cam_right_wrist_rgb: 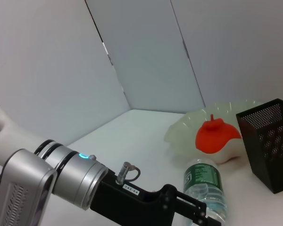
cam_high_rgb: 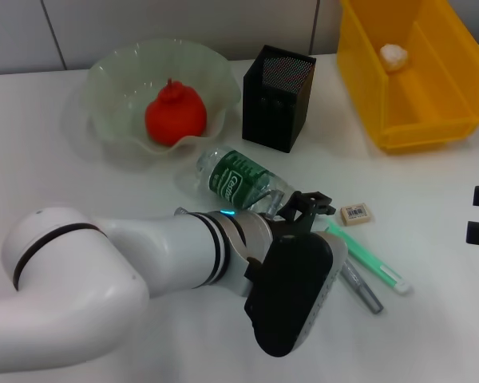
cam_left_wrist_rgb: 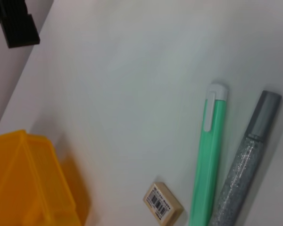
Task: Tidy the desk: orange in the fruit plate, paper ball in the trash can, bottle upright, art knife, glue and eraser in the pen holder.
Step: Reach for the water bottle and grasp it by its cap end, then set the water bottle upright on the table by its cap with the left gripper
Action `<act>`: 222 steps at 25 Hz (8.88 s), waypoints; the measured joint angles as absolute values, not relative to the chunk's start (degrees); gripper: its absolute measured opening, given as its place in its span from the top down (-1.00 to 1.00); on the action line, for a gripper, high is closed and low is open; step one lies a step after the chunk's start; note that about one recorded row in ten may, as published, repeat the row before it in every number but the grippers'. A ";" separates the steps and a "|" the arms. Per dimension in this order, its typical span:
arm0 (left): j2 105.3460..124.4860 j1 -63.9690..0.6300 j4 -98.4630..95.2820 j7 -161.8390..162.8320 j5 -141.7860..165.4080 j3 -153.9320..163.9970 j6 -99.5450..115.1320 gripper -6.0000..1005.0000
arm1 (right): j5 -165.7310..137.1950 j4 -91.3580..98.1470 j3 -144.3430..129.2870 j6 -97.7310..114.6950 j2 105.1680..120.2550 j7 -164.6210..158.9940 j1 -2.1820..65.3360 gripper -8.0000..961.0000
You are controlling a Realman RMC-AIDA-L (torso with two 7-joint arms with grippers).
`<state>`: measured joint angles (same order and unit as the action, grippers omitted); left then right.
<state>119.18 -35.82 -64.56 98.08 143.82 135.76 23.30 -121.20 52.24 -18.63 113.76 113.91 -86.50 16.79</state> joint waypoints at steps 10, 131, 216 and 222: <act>119.18 -35.69 -63.18 97.63 142.45 136.70 21.24 -0.30 | -121.30 52.12 -18.63 113.72 114.29 -86.48 17.28 -0.60; 119.08 -23.85 -65.23 73.59 132.51 129.72 14.37 -0.55 | -130.26 59.50 -21.52 114.29 111.22 -96.70 22.08 -0.59; 118.34 -24.27 -64.29 68.73 125.91 132.37 11.19 0.15 | -133.49 58.76 -29.88 109.34 111.82 -105.26 31.03 -0.58; 118.03 -13.91 -73.18 63.82 125.81 129.35 12.36 0.15 | -133.38 58.88 -29.76 109.64 112.01 -105.40 31.03 -0.57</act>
<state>118.03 -13.91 -73.18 63.82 125.81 129.35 12.36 -133.38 58.88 -29.76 109.64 112.01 -105.40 31.03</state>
